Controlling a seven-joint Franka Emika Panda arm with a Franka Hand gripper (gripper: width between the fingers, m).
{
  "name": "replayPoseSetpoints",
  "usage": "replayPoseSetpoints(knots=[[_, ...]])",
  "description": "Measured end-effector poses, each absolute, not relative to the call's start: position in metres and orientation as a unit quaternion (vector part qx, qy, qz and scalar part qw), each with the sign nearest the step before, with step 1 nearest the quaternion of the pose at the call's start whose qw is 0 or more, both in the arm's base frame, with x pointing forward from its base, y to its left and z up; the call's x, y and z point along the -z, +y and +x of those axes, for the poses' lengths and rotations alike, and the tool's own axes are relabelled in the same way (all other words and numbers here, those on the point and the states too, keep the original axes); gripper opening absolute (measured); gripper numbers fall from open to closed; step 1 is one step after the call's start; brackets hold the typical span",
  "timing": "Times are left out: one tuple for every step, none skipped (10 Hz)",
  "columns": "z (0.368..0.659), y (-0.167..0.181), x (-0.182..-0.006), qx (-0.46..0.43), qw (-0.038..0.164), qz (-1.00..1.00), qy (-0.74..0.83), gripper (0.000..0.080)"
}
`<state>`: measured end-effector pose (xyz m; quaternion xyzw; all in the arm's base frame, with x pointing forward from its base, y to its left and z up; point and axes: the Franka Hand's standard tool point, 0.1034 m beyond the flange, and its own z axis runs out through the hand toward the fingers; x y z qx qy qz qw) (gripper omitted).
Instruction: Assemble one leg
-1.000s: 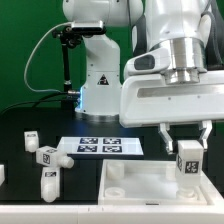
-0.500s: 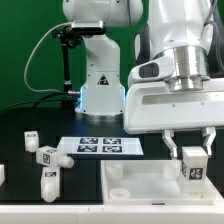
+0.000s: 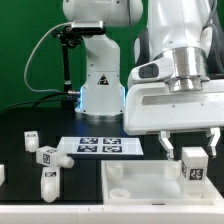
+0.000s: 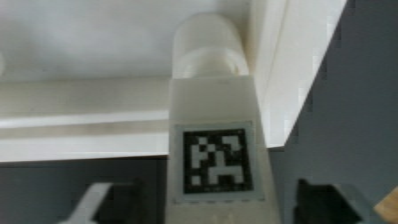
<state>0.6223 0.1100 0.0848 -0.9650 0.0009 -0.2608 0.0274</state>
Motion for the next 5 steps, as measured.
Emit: replayPoseSetpoints(knots=[[0.622, 0.11, -0.084, 0.257, 0.027, -0.966, 0.001, 0.0508], [0.625, 0.112, -0.086, 0.227, 0.029, -0.974, 0.001, 0.0605], [0.637, 0.111, -0.096, 0.225, 0.03, -0.974, 0.001, 0.0636], [0.643, 0.109, -0.098, 0.193, 0.03, -0.981, 0.002, 0.0636], [0.646, 0.109, -0.1, 0.143, 0.032, -0.989, 0.004, 0.0648]])
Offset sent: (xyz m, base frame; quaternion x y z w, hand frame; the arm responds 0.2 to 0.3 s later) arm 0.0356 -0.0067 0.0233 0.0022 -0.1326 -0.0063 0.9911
